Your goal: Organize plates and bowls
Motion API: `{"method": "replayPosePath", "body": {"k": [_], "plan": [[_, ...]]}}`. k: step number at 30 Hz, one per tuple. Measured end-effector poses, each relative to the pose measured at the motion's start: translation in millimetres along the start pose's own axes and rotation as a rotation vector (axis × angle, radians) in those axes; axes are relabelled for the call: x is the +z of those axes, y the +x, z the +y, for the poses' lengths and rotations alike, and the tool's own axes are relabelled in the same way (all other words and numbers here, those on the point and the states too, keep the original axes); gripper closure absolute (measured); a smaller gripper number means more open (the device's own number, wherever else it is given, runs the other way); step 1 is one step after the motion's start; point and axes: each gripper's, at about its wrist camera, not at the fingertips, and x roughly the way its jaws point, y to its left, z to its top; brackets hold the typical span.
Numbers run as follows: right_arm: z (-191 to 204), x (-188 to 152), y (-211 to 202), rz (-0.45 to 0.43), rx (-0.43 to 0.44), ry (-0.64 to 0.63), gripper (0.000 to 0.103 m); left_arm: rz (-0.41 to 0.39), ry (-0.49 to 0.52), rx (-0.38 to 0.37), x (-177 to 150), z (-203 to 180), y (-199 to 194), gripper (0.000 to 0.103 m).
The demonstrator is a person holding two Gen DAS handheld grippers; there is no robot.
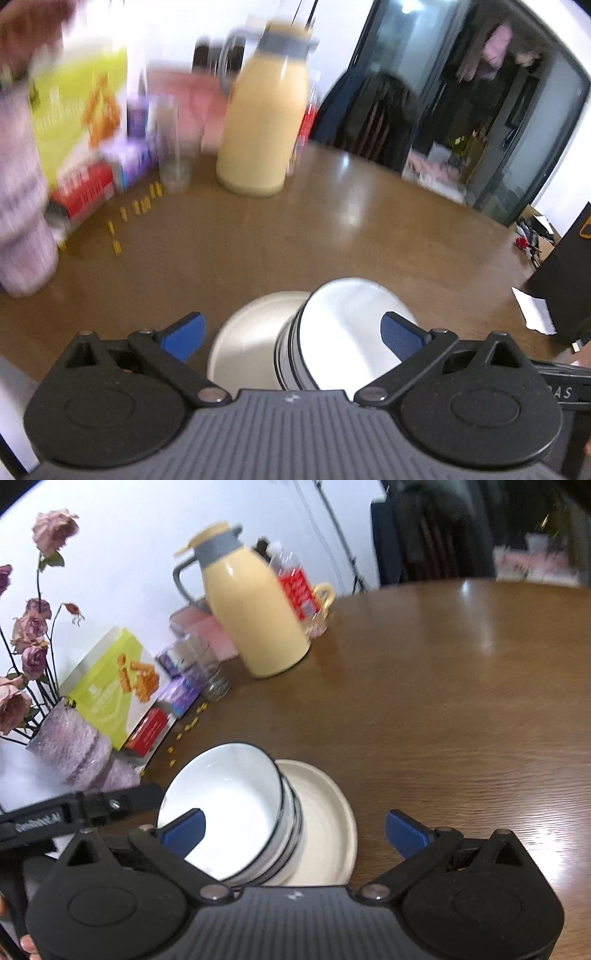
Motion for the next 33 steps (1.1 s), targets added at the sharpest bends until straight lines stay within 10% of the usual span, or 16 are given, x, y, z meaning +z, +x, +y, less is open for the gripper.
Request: {"method": "replayPosePath", "body": {"k": [13,33], "plan": [[13.2,-75.7,-98.8,-0.246,-0.193,-0.140,0.000,-0.224,0.168,0.043,-61.1,-35.7,-79.5,0.000],[54.0,-214.0,-222.9,-0.384,-0.342,-0.077,0.000,-0.253,0.234,0.024,-156.9,-35.3,-194.0,0.000]]}}
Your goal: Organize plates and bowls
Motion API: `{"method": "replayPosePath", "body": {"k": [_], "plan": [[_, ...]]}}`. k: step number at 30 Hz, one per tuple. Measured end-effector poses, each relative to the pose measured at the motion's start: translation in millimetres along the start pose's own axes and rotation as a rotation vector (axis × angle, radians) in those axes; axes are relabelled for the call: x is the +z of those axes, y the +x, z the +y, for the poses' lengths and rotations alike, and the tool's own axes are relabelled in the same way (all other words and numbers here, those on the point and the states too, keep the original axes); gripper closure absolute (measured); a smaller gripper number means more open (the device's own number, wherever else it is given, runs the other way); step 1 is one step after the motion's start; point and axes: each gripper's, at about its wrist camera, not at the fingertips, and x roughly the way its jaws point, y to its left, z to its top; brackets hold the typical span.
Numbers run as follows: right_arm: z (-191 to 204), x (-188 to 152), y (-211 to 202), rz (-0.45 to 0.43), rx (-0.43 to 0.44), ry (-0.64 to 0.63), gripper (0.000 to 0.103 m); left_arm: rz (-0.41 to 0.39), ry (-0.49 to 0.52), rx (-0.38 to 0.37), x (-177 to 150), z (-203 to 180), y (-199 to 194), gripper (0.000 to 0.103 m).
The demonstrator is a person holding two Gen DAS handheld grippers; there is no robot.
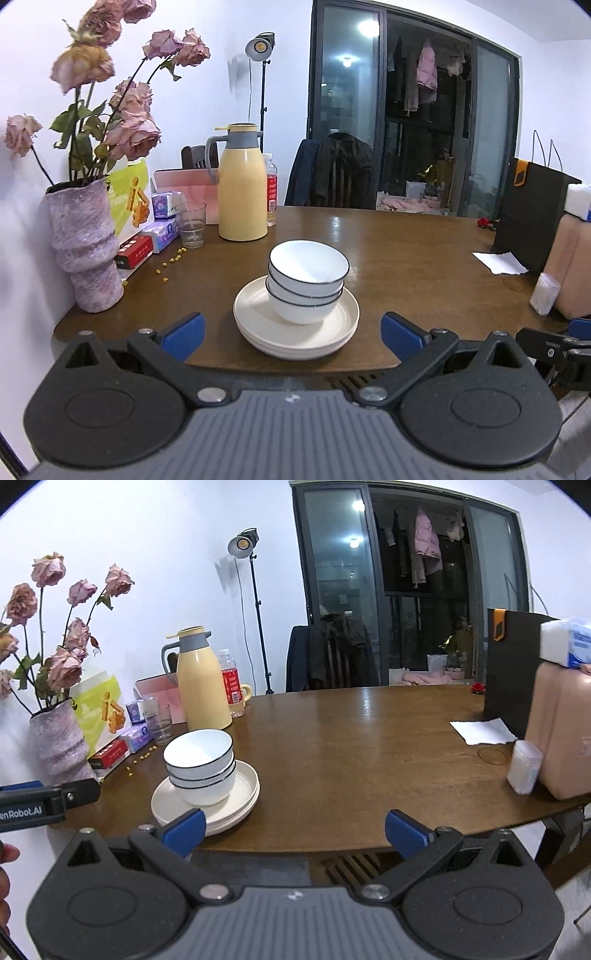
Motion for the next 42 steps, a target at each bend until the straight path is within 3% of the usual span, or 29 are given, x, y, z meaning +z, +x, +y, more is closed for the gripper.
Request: {"method": "replayPosePath", "body": {"k": [16,42], "plan": [[8.1,-16.7,-40.2,-0.033,-0.014,0.004,0.000,-0.021,0.013,-0.004,-12.8,3.0,-36.8,0.000],[11.1,-15.6,-44.5,-0.052,-0.005,-0.005,0.000,-0.029,0.014,-0.006,-13.6,0.2,-42.0,0.000]]}}
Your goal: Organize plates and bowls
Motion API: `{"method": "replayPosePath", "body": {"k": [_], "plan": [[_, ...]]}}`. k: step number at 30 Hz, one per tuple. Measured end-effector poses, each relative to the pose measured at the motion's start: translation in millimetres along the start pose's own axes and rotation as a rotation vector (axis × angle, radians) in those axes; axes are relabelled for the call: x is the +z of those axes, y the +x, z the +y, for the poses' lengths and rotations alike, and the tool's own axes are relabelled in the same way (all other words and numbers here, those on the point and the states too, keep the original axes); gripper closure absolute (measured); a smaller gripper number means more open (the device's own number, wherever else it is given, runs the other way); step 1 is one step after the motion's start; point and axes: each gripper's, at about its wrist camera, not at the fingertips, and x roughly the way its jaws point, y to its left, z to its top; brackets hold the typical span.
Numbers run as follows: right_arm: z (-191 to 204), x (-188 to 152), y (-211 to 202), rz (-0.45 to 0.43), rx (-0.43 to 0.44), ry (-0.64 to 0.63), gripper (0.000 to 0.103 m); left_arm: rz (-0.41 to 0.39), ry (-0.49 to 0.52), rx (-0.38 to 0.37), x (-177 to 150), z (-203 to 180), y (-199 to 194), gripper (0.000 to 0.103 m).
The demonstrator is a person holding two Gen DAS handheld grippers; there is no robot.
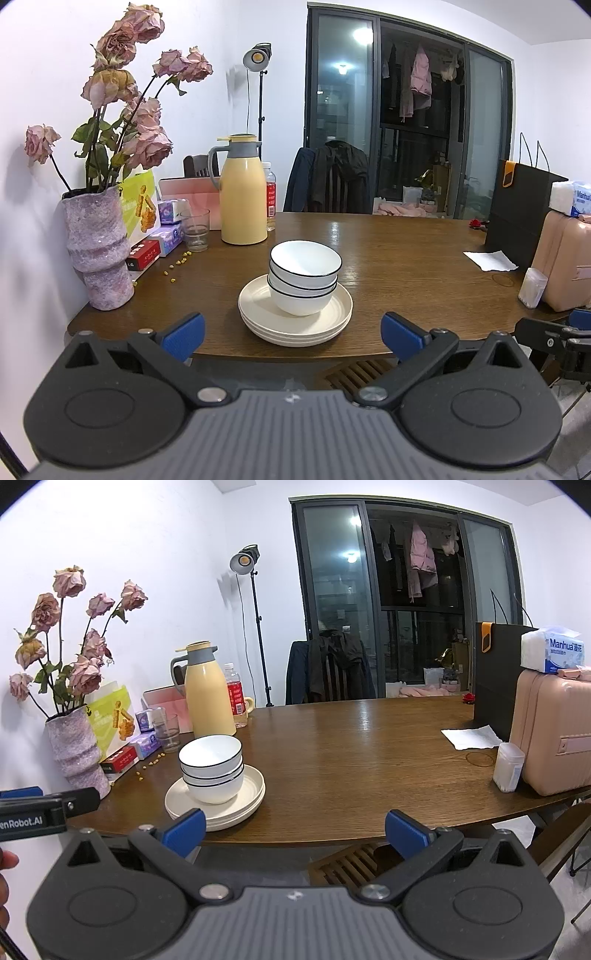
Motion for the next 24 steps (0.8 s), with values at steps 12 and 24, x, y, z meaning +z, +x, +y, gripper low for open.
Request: {"method": "replayPosePath", "body": {"k": [12,24], "plan": [[0.5,0.7,3.1,0.004,0.000,0.002,0.000,0.000,0.003,-0.006,3.5,0.8,2.7,0.000],[5.5,5.5,5.2,0.001,0.001,0.001,0.000,0.000,0.011,0.003,6.2,3.2,3.4,0.000]]}}
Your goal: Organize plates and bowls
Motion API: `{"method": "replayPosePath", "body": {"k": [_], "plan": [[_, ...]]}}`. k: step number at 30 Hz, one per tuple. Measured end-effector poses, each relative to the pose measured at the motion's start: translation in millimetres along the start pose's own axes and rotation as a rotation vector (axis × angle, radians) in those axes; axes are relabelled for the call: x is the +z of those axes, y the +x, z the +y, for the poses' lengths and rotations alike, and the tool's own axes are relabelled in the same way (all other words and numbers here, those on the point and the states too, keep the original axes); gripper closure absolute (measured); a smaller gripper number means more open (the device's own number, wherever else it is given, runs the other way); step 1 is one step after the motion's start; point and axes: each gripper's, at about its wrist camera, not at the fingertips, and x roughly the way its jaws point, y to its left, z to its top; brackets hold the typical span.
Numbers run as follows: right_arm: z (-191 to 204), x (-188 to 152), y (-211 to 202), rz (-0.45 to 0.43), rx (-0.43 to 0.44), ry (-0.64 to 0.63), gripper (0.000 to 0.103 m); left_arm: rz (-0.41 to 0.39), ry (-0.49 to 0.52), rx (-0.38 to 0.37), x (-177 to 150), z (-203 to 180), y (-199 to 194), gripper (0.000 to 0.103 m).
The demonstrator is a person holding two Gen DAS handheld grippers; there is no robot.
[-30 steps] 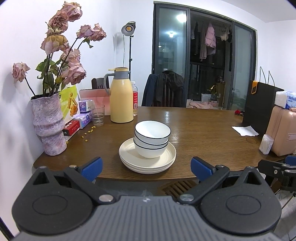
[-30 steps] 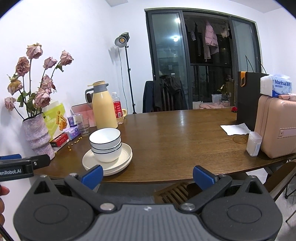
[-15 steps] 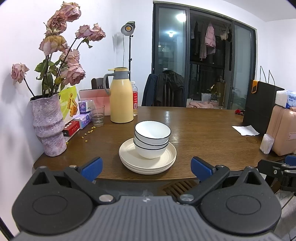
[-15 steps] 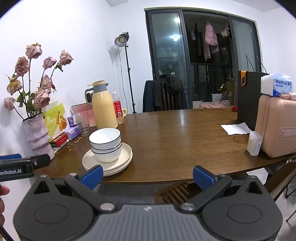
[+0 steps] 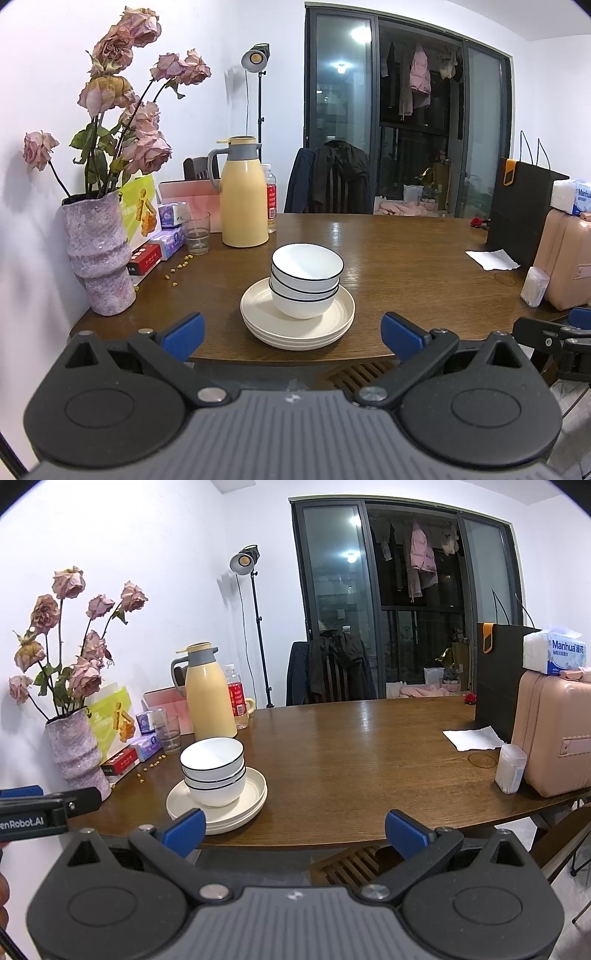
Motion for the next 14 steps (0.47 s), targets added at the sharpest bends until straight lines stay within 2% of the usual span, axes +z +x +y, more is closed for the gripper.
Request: {"method": "replayPosePath", "body": {"k": [14], "plan": [[-0.6,0.4,1.5,0.004,0.006,0.001,0.000,0.015,-0.006,-0.018,2.3,0.4,4.1,0.000]]}}
